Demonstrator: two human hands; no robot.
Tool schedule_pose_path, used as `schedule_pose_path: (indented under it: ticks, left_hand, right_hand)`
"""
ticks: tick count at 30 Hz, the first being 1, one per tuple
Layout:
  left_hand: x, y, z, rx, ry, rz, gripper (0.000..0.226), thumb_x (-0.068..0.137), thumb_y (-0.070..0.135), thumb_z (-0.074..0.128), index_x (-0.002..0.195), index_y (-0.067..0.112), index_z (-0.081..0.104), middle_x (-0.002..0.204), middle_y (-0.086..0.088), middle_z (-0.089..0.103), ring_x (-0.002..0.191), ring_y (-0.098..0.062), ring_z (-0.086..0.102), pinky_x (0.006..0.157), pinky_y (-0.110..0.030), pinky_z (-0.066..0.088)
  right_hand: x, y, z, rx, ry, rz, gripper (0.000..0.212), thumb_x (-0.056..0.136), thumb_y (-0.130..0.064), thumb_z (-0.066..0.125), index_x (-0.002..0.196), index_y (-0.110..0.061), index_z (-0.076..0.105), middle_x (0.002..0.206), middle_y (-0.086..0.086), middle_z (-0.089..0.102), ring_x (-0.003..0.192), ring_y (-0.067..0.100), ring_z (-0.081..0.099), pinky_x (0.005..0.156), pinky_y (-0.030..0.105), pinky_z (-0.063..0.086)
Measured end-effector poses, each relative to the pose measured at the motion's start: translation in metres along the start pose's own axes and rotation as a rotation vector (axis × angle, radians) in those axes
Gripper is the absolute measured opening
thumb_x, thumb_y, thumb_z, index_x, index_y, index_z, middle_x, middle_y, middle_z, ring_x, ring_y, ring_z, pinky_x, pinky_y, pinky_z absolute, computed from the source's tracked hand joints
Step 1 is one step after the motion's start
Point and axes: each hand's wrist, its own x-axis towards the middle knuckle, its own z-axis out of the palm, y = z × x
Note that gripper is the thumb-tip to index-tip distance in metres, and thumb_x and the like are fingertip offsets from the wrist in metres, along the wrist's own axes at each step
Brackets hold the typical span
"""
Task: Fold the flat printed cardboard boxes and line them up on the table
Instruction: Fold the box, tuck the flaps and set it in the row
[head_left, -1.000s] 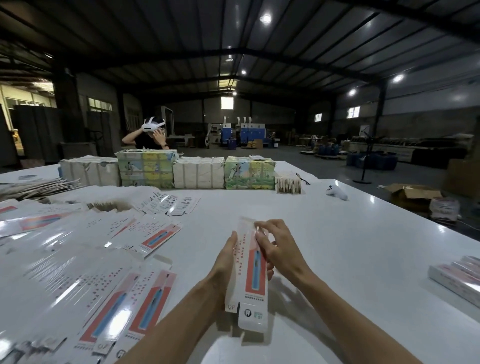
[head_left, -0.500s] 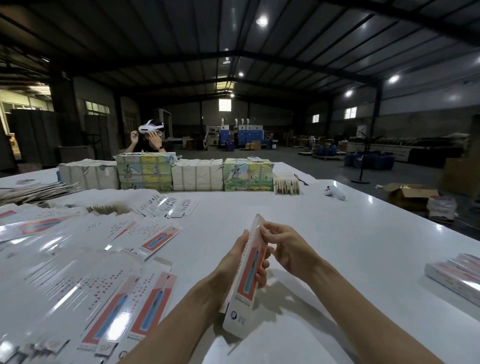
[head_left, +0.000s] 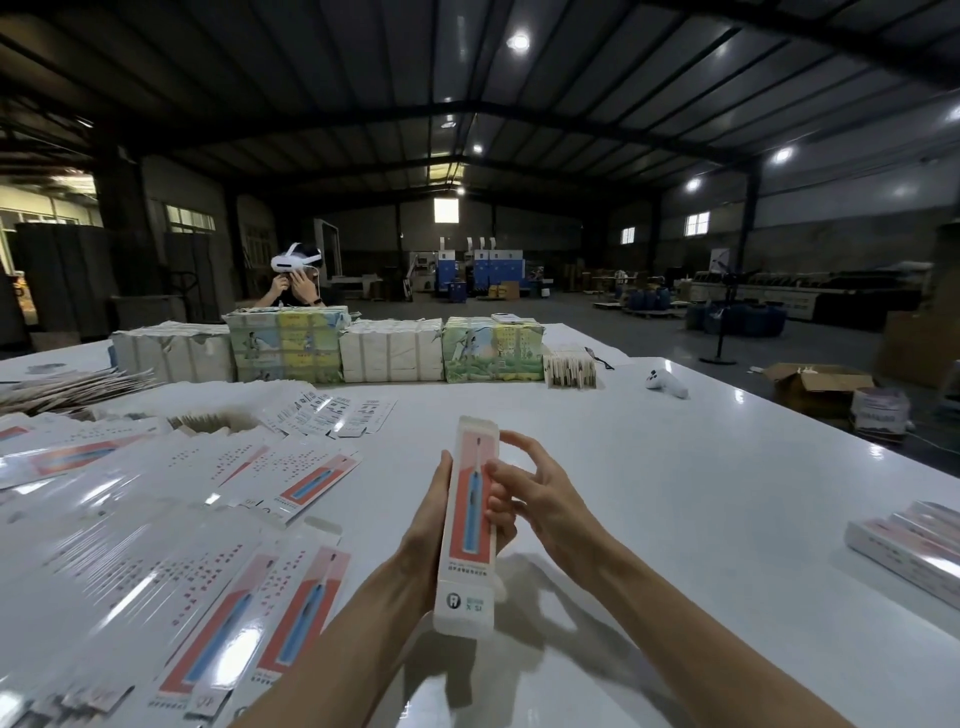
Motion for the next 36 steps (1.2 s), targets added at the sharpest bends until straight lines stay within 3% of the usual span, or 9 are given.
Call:
schedule_pose_path:
  ticks: [3,9,12,15,20,24,27,31,36]
  left_hand:
    - [-0.006,-0.003,0.000,0.174,0.040,0.012,0.068,0.099,0.073,0.040,0.117,0.012,0.065,0.085,-0.016,0.067,0.066,-0.025,0.069,0.061,-0.036,0.061]
    - [-0.011,-0.016,0.014,0.610,0.349,0.285,0.059,0.102,0.068,0.031,0.140,0.025,0.046,0.114,-0.022,0.073,0.092,-0.039,0.078,0.085,-0.053,0.064]
    - [-0.013,-0.016,0.012,0.842,0.357,0.551,0.038,0.108,0.053,0.033,0.145,0.053,0.025,0.133,-0.005,0.061,0.097,-0.027,0.075,0.077,-0.040,0.066]
    - [-0.012,-0.013,0.013,0.914,0.290,0.679,0.037,0.109,0.046,0.038,0.138,0.066,0.028,0.136,0.007,0.053,0.095,-0.013,0.071,0.058,-0.021,0.060]
    - [-0.016,-0.006,0.020,0.945,0.193,0.523,0.054,0.093,0.069,0.057,0.133,0.075,0.022,0.145,0.011,0.047,0.106,-0.015,0.068,0.060,-0.022,0.061]
    - [-0.012,-0.013,0.017,1.105,0.138,0.506,0.110,0.068,0.054,0.085,0.138,0.073,0.002,0.153,0.009,0.033,0.132,-0.025,0.056,0.082,-0.021,0.060]
    - [-0.010,-0.015,0.016,0.998,0.142,0.458,0.128,0.064,0.042,0.093,0.152,0.063,0.003,0.157,0.001,0.035,0.130,-0.032,0.058,0.094,-0.042,0.062]
    - [-0.009,-0.013,0.020,0.911,0.193,0.405,0.123,0.065,0.021,0.094,0.150,0.059,0.014,0.147,-0.008,0.043,0.120,-0.038,0.064,0.090,-0.055,0.062]
    - [-0.009,-0.012,0.014,0.943,0.188,0.371,0.109,0.077,0.004,0.090,0.144,0.056,0.021,0.132,-0.010,0.052,0.094,-0.034,0.077,0.075,-0.046,0.066]
  right_hand:
    - [-0.002,0.000,-0.003,-0.050,0.033,-0.025,0.054,0.094,-0.045,0.073,0.141,-0.042,0.045,0.108,-0.002,0.079,0.101,0.024,0.077,0.082,0.029,0.063]
    - [-0.002,0.000,-0.013,-0.043,0.034,-0.012,0.052,0.095,-0.042,0.072,0.142,-0.035,0.051,0.115,0.001,0.078,0.105,0.029,0.076,0.092,0.046,0.063]
    - [0.000,0.001,-0.016,-0.062,0.043,-0.022,0.049,0.095,-0.042,0.071,0.140,-0.036,0.053,0.117,-0.004,0.078,0.108,0.026,0.076,0.091,0.042,0.063]
    - [0.001,0.001,-0.018,-0.030,0.061,-0.020,0.045,0.095,-0.041,0.072,0.137,-0.034,0.057,0.115,0.000,0.079,0.106,0.028,0.076,0.083,0.036,0.064]
    - [0.001,-0.001,-0.024,0.041,0.069,-0.001,0.049,0.092,-0.039,0.075,0.137,-0.030,0.058,0.117,0.005,0.078,0.107,0.031,0.076,0.084,0.039,0.063]
    - [0.000,-0.002,-0.024,0.043,0.055,0.026,0.050,0.092,-0.037,0.075,0.138,-0.035,0.058,0.116,0.003,0.078,0.106,0.032,0.076,0.080,0.043,0.065]
    - [0.000,-0.002,-0.024,0.016,0.033,0.028,0.050,0.094,-0.036,0.074,0.141,-0.037,0.056,0.117,0.002,0.078,0.106,0.032,0.076,0.083,0.046,0.065]
    - [-0.001,-0.004,-0.024,0.016,0.013,0.035,0.051,0.093,-0.036,0.077,0.139,-0.036,0.057,0.116,0.002,0.078,0.104,0.034,0.077,0.081,0.043,0.065]
    - [0.001,-0.001,-0.025,0.027,-0.046,0.074,0.050,0.091,-0.032,0.081,0.133,-0.028,0.055,0.112,0.011,0.077,0.101,0.039,0.076,0.081,0.041,0.064]
